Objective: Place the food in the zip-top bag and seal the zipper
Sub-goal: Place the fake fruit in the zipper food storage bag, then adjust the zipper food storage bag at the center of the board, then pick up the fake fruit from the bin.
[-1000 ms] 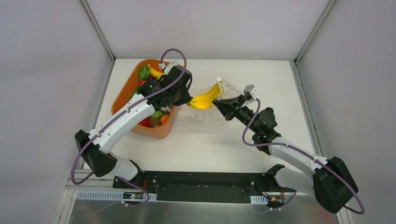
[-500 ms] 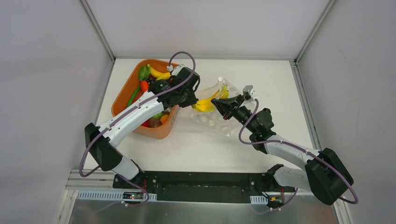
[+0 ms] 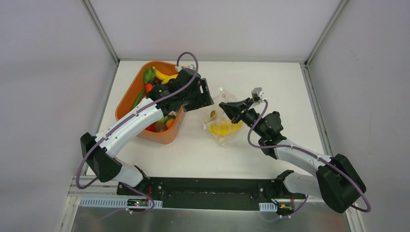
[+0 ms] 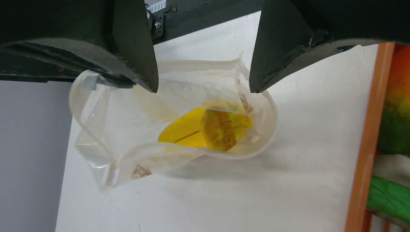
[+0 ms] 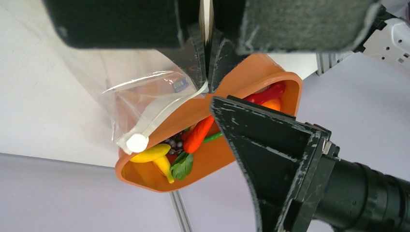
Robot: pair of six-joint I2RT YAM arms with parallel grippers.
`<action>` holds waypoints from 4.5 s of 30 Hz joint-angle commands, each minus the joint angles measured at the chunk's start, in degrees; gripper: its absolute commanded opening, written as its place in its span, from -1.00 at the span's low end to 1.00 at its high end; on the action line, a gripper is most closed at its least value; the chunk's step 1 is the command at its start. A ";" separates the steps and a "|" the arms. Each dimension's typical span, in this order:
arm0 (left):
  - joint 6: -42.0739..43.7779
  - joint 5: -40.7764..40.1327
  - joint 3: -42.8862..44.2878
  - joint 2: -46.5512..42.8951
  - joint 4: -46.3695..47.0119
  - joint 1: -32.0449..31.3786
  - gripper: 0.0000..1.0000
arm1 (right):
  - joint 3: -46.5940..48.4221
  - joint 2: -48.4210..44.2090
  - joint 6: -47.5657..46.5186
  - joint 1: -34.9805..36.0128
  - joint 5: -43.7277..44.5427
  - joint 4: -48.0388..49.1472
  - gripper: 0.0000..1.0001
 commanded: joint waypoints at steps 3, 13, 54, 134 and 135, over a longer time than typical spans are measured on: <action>8.02 3.21 -7.73 -9.28 6.43 3.98 0.50 | 1.89 -3.14 12.52 -6.20 -5.10 4.34 -1.00; 18.67 13.02 -7.64 -7.13 8.18 4.04 0.66 | 4.31 -3.57 23.89 -13.81 -16.46 5.70 -1.00; 17.06 13.43 6.06 1.37 1.48 2.41 -0.94 | 29.96 -0.36 21.85 -14.77 -16.60 -55.87 -1.00; -30.32 -7.48 -5.74 21.18 26.47 35.49 -0.53 | 26.48 0.08 25.70 -14.79 -14.37 -56.37 -1.00; -29.62 -8.55 -6.49 19.69 26.21 35.50 -0.59 | 26.47 0.08 25.69 -14.77 -14.40 -56.42 -1.00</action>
